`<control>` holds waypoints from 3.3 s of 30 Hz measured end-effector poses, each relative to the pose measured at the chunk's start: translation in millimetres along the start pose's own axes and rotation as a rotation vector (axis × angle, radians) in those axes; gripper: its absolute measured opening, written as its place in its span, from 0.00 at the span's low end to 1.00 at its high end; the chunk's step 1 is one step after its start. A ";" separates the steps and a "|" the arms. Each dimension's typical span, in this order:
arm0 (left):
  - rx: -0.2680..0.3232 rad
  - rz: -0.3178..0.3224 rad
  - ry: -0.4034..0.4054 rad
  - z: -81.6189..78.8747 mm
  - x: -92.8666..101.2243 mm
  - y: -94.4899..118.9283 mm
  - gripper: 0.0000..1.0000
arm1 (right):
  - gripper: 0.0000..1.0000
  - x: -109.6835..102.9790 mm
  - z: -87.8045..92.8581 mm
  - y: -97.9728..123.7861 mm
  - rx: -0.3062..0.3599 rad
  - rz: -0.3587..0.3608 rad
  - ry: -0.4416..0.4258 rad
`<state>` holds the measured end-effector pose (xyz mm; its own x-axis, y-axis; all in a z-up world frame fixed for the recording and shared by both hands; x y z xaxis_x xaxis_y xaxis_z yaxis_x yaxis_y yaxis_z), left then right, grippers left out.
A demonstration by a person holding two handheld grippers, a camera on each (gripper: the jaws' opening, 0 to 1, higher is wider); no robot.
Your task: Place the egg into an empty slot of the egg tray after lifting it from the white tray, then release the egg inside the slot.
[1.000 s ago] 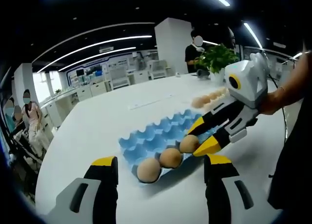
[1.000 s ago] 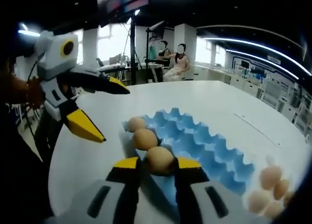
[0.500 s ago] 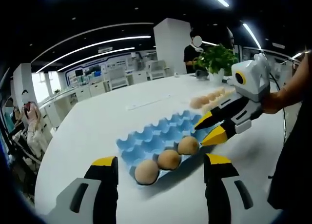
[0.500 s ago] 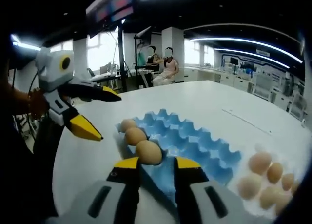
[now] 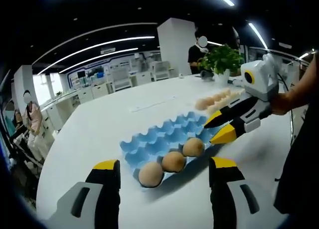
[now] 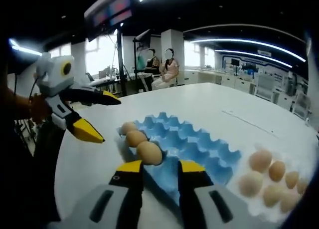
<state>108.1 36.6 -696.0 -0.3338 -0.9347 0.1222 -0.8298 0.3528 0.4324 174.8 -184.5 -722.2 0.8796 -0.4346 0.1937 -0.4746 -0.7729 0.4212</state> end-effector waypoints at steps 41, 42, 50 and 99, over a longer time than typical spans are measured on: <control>0.015 0.007 0.021 -5.6 -0.1 -3.8 0.72 | 0.26 83.8 71.8 125.5 -0.118 0.515 -0.199; 0.014 0.010 0.022 -5.5 0.1 -4.0 0.71 | 0.26 86.0 73.6 129.4 -0.118 0.530 -0.203; 0.036 -0.008 0.025 -8.8 0.2 -4.4 0.73 | 0.26 97.5 82.0 149.7 -0.134 0.621 -0.215; 0.010 0.004 0.042 -3.3 -1.6 -2.9 0.70 | 0.24 105.2 113.6 161.3 -0.178 0.716 -0.341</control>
<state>112.5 36.9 -694.5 -0.3182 -0.9342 0.1614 -0.8331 0.3568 0.4226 187.0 -407.5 -734.5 0.2928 -0.9348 0.2012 -0.8805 -0.1816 0.4379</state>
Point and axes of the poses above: the point that each gripper's makers call its tool centre point, and the gripper's own axes: y roughly backward along the fingers, x roughly to its right, z roughly out of its underside, the point moved 10 cm from there along y, roughly backward along the fingers, and after that the axes turned 14 degrees about y, right-handed, at the moved point
